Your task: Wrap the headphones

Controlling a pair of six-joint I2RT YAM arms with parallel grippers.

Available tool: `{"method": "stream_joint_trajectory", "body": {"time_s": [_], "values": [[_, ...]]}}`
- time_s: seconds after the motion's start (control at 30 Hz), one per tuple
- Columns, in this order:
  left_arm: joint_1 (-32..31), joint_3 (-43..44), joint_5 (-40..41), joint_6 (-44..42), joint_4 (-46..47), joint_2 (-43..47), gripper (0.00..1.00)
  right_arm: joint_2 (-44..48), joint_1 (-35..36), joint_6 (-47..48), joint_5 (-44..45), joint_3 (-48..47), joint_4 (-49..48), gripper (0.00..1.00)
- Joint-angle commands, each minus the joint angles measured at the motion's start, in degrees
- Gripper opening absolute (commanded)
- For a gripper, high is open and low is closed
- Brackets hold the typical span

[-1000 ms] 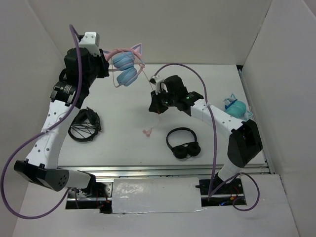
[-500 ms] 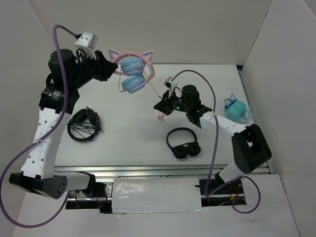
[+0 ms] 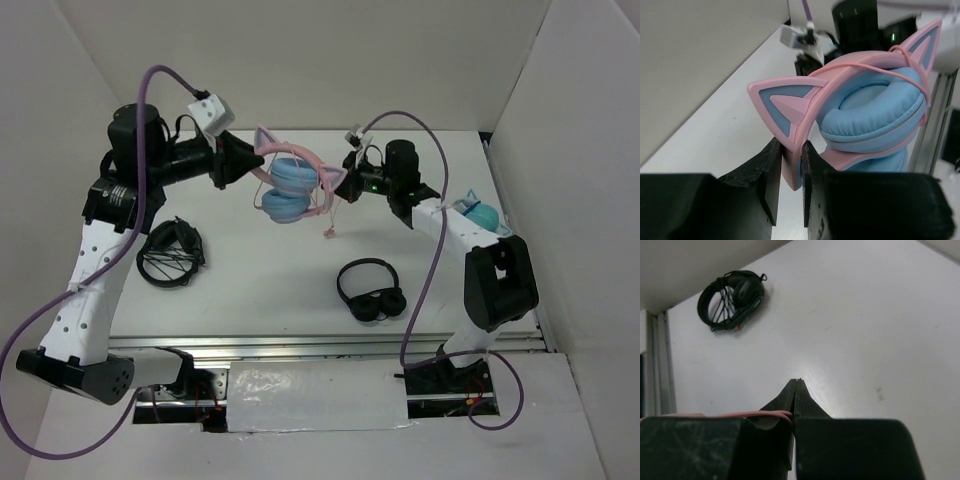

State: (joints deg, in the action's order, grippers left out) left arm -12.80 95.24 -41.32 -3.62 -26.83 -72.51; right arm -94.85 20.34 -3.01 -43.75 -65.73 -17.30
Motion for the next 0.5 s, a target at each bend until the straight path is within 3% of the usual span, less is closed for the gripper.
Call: {"method": "stream_joint_trajectory", "body": {"time_s": [0.0,0.17,0.33,0.47], "values": [[-3.81,-0.23,-4.77,-15.78,-4.09,0.01,0.0,1.42,-1.27,13.79,1.55,-8.61,16.81,0.0],[-8.2,-1.9,5.98,-24.84,-9.54,-5.34,0.0,4.93,-1.27,20.48,8.93,-13.8,28.0,0.0],[-12.5,-1.46,19.31,-24.77,-10.44,-9.31,0.0,8.36,1.19,21.29,17.54,-17.58,34.34,0.01],[-16.46,-2.43,32.42,-22.66,-8.59,-11.16,0.0,9.07,8.2,15.95,35.51,-22.75,40.22,0.02]]}}
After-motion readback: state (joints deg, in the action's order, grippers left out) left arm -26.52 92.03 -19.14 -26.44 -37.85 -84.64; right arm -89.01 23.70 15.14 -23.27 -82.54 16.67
